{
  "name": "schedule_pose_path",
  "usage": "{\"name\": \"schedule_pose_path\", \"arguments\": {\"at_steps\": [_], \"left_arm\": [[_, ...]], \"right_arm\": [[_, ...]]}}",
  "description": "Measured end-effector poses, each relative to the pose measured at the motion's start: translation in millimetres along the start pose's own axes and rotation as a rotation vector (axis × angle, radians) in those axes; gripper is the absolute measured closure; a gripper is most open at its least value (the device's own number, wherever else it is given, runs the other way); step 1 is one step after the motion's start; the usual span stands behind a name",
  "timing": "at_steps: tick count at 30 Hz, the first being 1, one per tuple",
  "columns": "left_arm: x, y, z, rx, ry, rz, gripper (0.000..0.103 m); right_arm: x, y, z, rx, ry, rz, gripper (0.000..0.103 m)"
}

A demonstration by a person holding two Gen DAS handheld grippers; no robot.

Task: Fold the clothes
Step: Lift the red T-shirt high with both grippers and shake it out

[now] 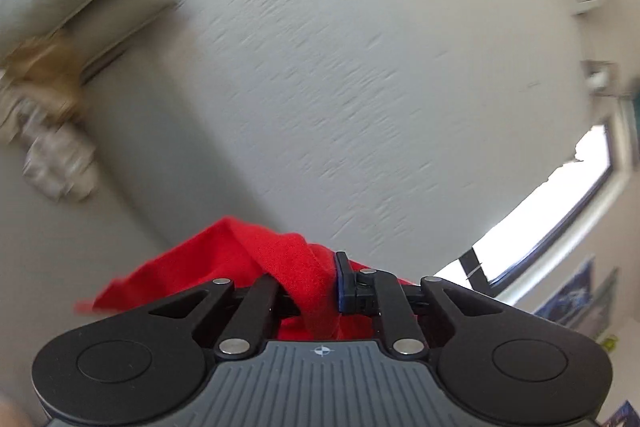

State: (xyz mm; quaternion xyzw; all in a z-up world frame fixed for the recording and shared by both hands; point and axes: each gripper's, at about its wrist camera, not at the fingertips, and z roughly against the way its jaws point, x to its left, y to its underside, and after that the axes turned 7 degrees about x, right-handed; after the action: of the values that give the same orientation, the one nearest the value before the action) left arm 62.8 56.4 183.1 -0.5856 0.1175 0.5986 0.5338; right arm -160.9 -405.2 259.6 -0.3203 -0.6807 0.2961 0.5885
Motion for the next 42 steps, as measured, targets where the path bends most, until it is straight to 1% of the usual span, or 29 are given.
{"name": "schedule_pose_path", "arguments": {"at_steps": [1, 2, 3, 4, 5, 6, 8, 9, 11, 12, 13, 14, 18, 21, 23, 24, 25, 26, 27, 29, 31, 32, 33, 34, 36, 38, 39, 40, 42], "left_arm": [[19, 4, -16, 0.085, -0.033, 0.081, 0.101], [38, 8, -31, 0.168, -0.066, 0.162, 0.1], [51, 16, -35, 0.179, -0.041, 0.194, 0.1], [56, 22, -34, 0.166, -0.019, 0.188, 0.1], [59, 27, -29, 0.14, 0.013, 0.17, 0.1], [57, 31, -22, 0.097, 0.05, 0.147, 0.1], [40, 28, -6, 0.025, 0.109, 0.052, 0.1], [31, 27, 2, -0.011, 0.138, 0.005, 0.1], [9, 23, 17, -0.048, 0.183, -0.086, 0.1], [-2, 22, 23, -0.071, 0.187, -0.124, 0.1], [-11, 25, 33, -0.093, 0.205, -0.149, 0.1], [-15, 28, 42, -0.111, 0.25, -0.155, 0.1], [-32, 34, 76, -0.199, 0.4, -0.223, 0.1], [-49, 33, 92, -0.275, 0.453, -0.273, 0.099], [-58, 26, 85, -0.29, 0.379, -0.316, 0.096], [-62, 22, 81, -0.296, 0.341, -0.337, 0.093], [-56, 14, 67, -0.259, 0.29, -0.319, 0.093], [-50, 6, 52, -0.22, 0.239, -0.3, 0.093], [-37, -4, 28, -0.156, 0.198, -0.255, 0.093], [-8, -21, -26, -0.025, 0.093, -0.176, 0.095], [14, -34, -77, 0.034, -0.034, -0.153, 0.098], [15, -42, -93, 0.03, -0.058, -0.166, 0.099], [15, -50, -108, 0.026, -0.081, -0.18, 0.099], [7, -59, -114, -0.009, -0.067, -0.217, 0.099], [-25, -75, -106, -0.121, -0.019, -0.328, 0.099], [-59, -88, -90, -0.219, 0.028, -0.415, 0.099], [-70, -89, -81, -0.249, 0.042, -0.44, 0.097], [-75, -89, -78, -0.252, 0.046, -0.452, 0.096], [-76, -86, -77, -0.237, 0.044, -0.472, 0.096]], "right_arm": [[-2, 3, -9, 0.072, 0.038, -0.025, 0.097], [-11, 11, -22, 0.179, 0.087, -0.059, 0.097], [-22, 22, -31, 0.26, 0.127, -0.103, 0.097], [-34, 30, -31, 0.287, 0.14, -0.146, 0.097], [-42, 34, -27, 0.285, 0.155, -0.17, 0.097], [-48, 37, -22, 0.276, 0.174, -0.181, 0.097], [-52, 36, -8, 0.217, 0.18, -0.178, 0.097], [-48, 32, 0, 0.19, 0.185, -0.16, 0.097], [-37, 22, 13, 0.143, 0.167, -0.116, 0.097], [-28, 16, 20, 0.126, 0.16, -0.087, 0.097], [-19, 10, 28, 0.109, 0.153, -0.058, 0.097], [-11, 4, 37, 0.09, 0.139, -0.049, 0.097], [11, -12, 82, -0.014, 0.041, -0.06, 0.097], [34, -24, 107, -0.108, 0.001, 0.015, 0.097], [49, -31, 112, -0.153, -0.016, 0.075, 0.097], [54, -33, 111, -0.166, -0.02, 0.104, 0.097], [56, -35, 105, -0.167, -0.008, 0.125, 0.097], [53, -34, 90, -0.138, 0.015, 0.121, 0.097], [48, -32, 74, -0.101, 0.039, 0.11, 0.097], [17, -18, 21, 0.031, 0.128, 0.047, 0.097], [-23, 2, -39, 0.182, 0.244, -0.021, 0.097], [-42, 13, -67, 0.239, 0.303, -0.039, 0.097], [-56, 21, -92, 0.27, 0.351, -0.039, 0.097], [-64, 24, -112, 0.279, 0.376, -0.022, 0.097], [-58, 11, -134, 0.218, 0.373, 0.025, 0.097], [-36, -20, -135, 0.115, 0.313, 0.057, 0.097], [-25, -36, -131, 0.066, 0.282, 0.077, 0.097], [-15, -50, -126, 0.025, 0.26, 0.101, 0.097], [-6, -63, -115, -0.007, 0.238, 0.133, 0.097]]}}
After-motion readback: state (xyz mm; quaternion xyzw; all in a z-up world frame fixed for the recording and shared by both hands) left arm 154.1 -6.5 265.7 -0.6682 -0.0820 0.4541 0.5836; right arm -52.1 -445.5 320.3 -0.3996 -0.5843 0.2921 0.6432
